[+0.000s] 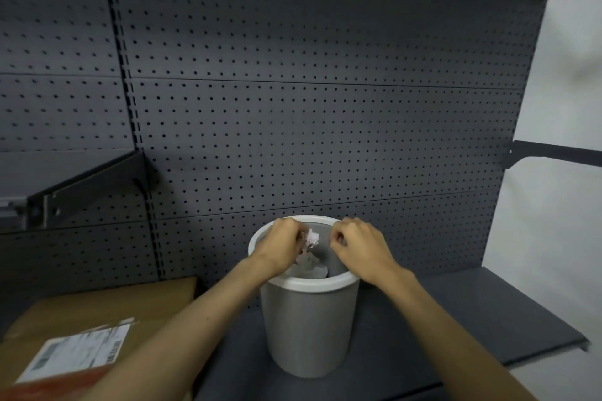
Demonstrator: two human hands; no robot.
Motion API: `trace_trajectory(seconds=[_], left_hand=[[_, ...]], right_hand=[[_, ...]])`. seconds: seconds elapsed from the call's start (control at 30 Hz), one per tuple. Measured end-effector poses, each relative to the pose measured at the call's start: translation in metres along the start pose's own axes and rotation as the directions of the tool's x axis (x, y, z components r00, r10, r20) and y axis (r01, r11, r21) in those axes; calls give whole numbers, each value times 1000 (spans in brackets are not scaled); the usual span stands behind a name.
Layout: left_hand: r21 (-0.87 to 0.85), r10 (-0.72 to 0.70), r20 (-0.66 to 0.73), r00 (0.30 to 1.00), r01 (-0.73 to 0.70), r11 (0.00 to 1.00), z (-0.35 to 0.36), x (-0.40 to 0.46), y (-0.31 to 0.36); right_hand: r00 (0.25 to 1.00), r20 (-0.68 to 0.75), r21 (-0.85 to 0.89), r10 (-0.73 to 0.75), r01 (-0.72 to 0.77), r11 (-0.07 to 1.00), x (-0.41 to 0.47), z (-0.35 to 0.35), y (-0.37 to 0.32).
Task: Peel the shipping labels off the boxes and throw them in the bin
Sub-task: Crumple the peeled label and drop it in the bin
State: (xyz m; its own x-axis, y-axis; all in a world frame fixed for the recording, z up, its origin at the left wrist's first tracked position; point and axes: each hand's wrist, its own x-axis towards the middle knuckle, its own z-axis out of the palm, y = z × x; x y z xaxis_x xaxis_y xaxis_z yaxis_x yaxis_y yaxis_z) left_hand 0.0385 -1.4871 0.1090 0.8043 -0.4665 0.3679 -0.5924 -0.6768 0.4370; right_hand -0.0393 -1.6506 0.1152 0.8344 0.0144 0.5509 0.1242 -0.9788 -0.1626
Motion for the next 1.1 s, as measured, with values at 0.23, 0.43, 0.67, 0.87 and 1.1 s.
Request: trace_trajectory(seconds=[0.23,0.43,0.67,0.87,1.1], left_hand=[[114,10,-46,999,-5,993,-5,-9,11],[195,18,-81,997,-1,981,-3,-12,13],[310,49,-209,977,19,951,-18,-33,-2],[390,46,-329,943,92,916,-52,-82,-45],[507,-57,-393,918,268,819,-104,-162,-102]], right_hand=[[1000,-11,9,-8,8,1000,-5,-3,4],[1000,3,22,0,0,1000,-10,-4,9],[996,-41,103,-74,78,992,-7,5,-12],[982,-25,256,-187,187,948,1,34,-75],[936,-70,353,-344,346,870,-3,62,-158]])
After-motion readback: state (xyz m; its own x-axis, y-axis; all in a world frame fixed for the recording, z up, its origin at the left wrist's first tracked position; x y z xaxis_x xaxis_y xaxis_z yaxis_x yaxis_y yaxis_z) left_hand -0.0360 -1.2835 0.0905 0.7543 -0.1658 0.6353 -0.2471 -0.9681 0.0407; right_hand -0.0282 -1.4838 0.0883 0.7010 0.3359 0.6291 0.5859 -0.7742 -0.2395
